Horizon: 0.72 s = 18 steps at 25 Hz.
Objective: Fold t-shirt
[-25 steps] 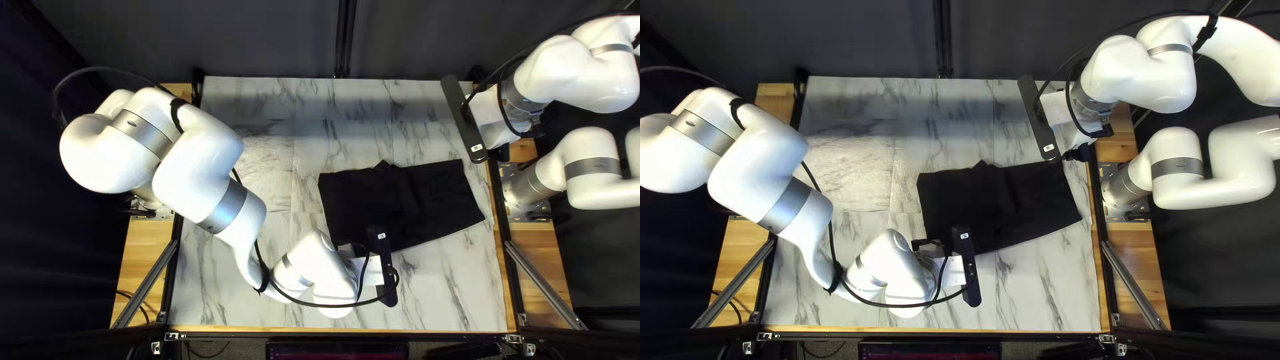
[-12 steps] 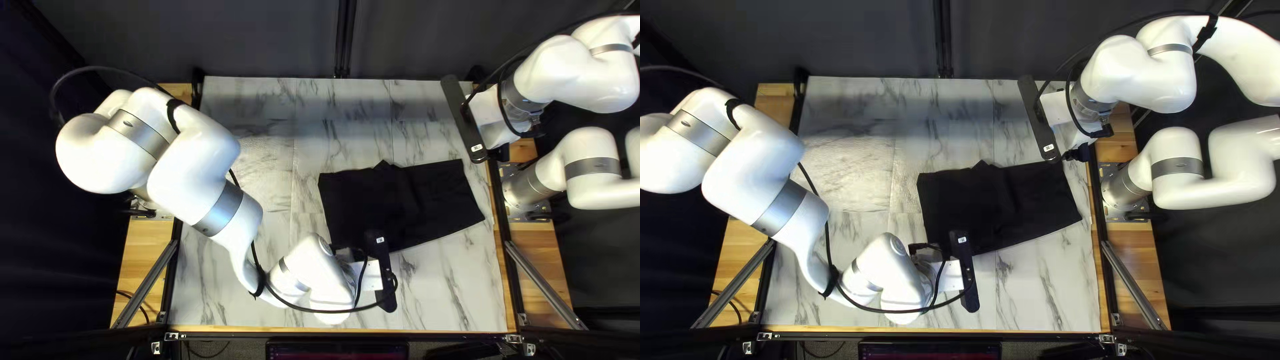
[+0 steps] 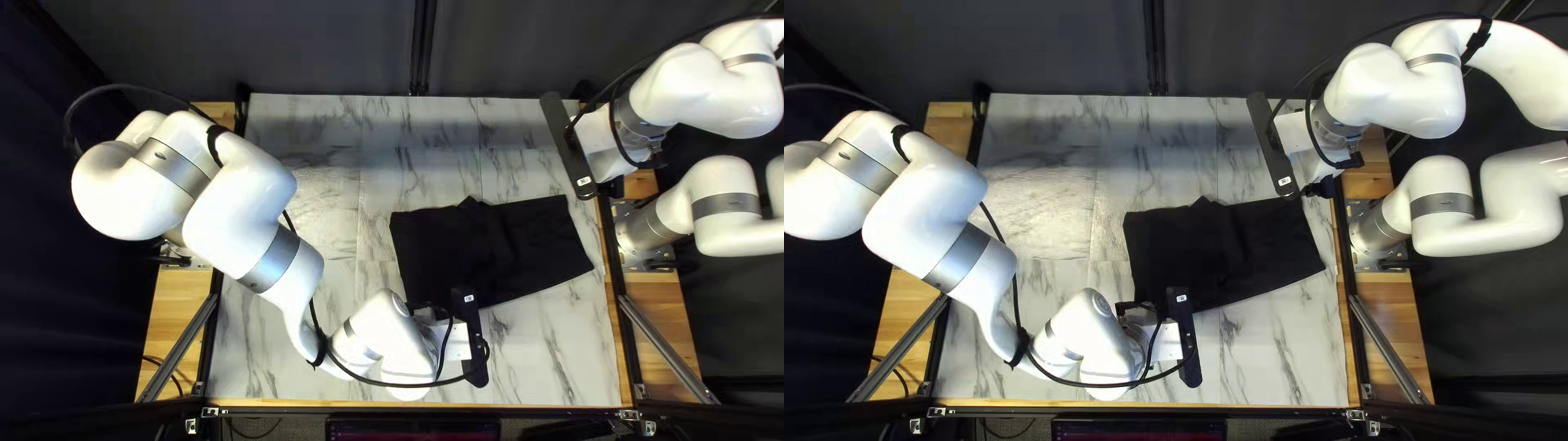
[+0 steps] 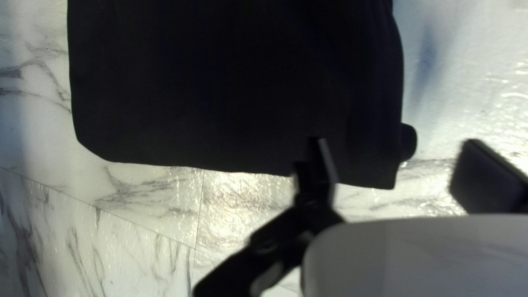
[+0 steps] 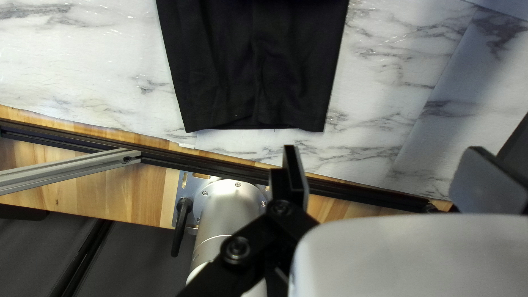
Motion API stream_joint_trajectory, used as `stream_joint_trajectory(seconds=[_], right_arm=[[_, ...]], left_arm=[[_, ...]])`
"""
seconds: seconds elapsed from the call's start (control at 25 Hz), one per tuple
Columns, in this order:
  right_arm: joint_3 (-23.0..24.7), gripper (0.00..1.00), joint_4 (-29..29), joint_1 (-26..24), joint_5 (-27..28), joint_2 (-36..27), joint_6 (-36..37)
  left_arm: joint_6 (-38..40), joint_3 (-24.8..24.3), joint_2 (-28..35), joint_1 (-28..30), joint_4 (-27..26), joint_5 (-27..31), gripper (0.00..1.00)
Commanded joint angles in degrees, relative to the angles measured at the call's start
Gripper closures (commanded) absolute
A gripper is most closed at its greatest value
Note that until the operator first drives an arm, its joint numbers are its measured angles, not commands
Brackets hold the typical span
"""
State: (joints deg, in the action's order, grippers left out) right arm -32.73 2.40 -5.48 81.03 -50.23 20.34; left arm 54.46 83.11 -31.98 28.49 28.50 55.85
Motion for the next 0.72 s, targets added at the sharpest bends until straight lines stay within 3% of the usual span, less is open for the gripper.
stream_joint_trajectory(seconds=[0.04, 0.72], right_arm=[[0.0, 0.0, 0.0, 0.0, 0.0, 0.0, 0.0], [0.0, 0.0, 0.0, 0.0, 0.0, 0.0, 0.0]], left_arm=[[0.02, -1.19, -0.05, -0.9, -0.29, -1.54, 0.99], [1.66, -1.74, 0.75, 0.07, -0.13, -0.01, 1.0]])
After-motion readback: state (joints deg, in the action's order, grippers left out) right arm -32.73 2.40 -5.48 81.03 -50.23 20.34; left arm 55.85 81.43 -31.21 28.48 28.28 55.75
